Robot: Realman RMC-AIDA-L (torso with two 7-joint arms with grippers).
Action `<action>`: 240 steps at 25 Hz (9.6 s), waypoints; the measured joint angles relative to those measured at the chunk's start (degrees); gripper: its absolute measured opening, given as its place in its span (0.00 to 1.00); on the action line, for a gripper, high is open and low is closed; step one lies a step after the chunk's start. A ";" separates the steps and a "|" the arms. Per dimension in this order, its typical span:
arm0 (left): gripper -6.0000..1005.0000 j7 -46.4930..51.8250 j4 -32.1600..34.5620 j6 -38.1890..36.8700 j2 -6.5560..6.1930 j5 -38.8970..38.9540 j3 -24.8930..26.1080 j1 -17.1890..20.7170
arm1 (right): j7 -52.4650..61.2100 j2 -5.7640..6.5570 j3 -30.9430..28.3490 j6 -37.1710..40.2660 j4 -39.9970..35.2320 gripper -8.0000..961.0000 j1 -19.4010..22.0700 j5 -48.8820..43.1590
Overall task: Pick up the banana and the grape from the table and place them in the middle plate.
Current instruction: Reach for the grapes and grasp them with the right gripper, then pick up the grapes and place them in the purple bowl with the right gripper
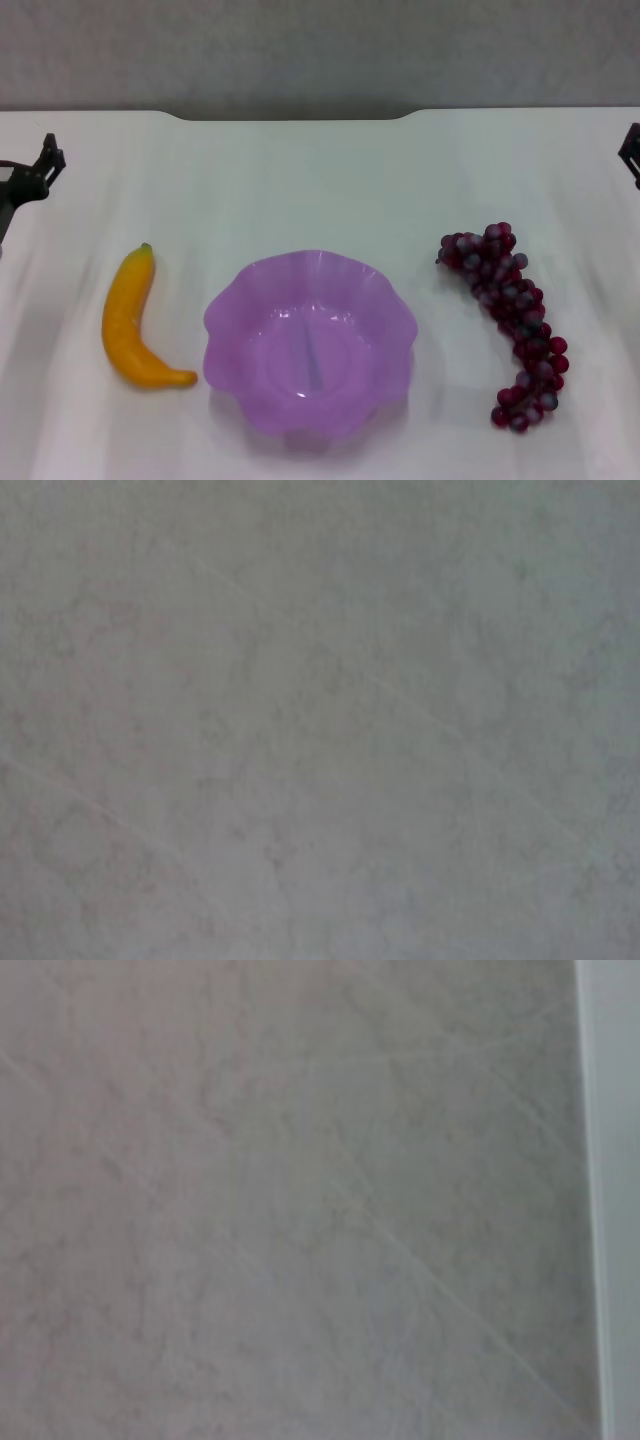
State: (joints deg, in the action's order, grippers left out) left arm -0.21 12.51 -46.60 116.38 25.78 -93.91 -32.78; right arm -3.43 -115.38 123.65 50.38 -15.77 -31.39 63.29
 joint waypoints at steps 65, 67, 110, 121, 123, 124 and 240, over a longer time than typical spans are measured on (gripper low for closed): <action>0.87 -2.16 -0.37 3.18 -0.10 -0.03 -0.04 0.04 | -33.26 -0.10 -30.75 -69.83 -29.85 0.92 0.78 -7.76; 0.87 -2.16 -0.43 3.18 -0.10 -0.03 -0.04 0.03 | -33.22 -0.17 -30.59 -69.90 -29.82 0.92 1.02 -7.63; 0.87 -2.16 -0.51 3.18 0.07 -0.20 -0.04 -0.52 | -31.63 -0.19 -21.68 -66.80 -21.09 0.92 0.63 -4.05; 0.87 -2.12 -0.20 3.18 0.20 -0.20 -0.74 -0.53 | -31.63 -0.26 -21.17 -65.11 -19.22 0.92 -0.24 -4.06; 0.87 -2.12 -0.19 3.18 0.16 -0.20 -0.74 -0.56 | -31.63 -0.27 -21.17 -65.10 -18.84 0.92 -0.56 -4.06; 0.87 -2.12 -0.17 3.18 0.13 -0.20 -0.74 -0.60 | -31.63 -0.28 -21.18 -65.07 -18.69 0.92 -0.66 -4.06; 0.87 5.46 1.19 3.88 0.07 -0.03 -5.05 -0.67 | -30.15 -0.37 -15.90 -56.45 -16.93 0.51 0.10 -3.88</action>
State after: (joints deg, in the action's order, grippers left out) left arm 5.24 13.70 -42.72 116.45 25.75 -98.96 -33.44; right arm -33.58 -115.75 107.74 -6.07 -32.69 -31.29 59.41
